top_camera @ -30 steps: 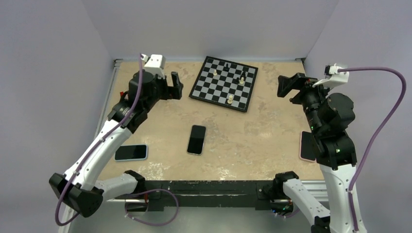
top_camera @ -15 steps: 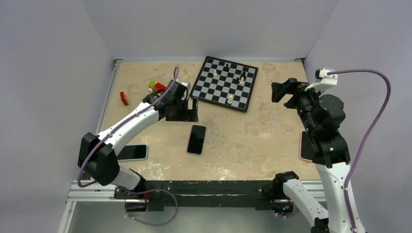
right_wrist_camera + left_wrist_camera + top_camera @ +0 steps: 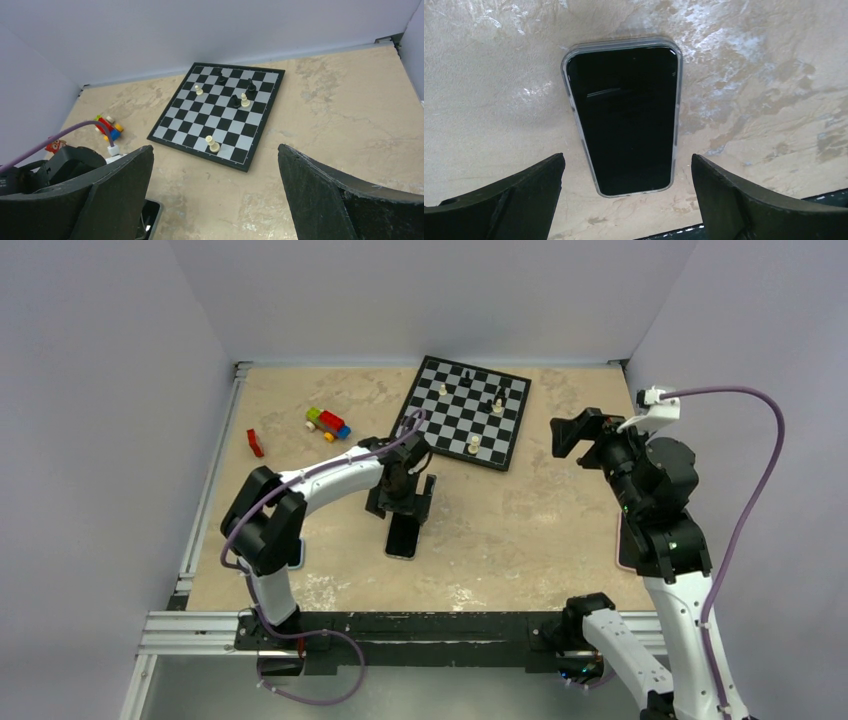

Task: Take the phone out of the phone case
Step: Pick up the phone at the center of the board.

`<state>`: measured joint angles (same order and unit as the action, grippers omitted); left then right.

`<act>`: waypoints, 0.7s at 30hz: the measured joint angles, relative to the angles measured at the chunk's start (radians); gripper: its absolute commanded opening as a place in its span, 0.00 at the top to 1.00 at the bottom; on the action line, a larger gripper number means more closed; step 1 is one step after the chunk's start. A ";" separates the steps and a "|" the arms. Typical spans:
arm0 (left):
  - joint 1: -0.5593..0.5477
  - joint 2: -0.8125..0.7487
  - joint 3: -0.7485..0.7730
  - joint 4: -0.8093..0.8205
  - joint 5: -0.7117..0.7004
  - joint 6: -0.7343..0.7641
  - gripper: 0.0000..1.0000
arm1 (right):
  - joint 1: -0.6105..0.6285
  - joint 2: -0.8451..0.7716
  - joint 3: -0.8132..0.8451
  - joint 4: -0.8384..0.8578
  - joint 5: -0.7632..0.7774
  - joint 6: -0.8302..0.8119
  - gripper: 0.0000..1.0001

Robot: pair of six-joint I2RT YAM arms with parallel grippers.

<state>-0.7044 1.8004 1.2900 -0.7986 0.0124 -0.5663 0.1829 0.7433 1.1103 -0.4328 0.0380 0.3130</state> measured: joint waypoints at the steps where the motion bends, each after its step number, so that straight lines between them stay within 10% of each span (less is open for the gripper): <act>1: -0.004 0.008 0.001 -0.002 -0.007 0.000 0.00 | 0.000 0.000 -0.004 0.000 -0.001 0.000 0.01; 21: -0.050 0.185 0.105 -0.050 -0.098 0.000 0.06 | 0.000 0.001 -0.024 0.014 -0.004 0.000 0.04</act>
<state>-0.7540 1.9850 1.3949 -0.8486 -0.0853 -0.5663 0.1829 0.7441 1.0859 -0.4183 0.0341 0.3130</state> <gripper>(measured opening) 0.965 0.974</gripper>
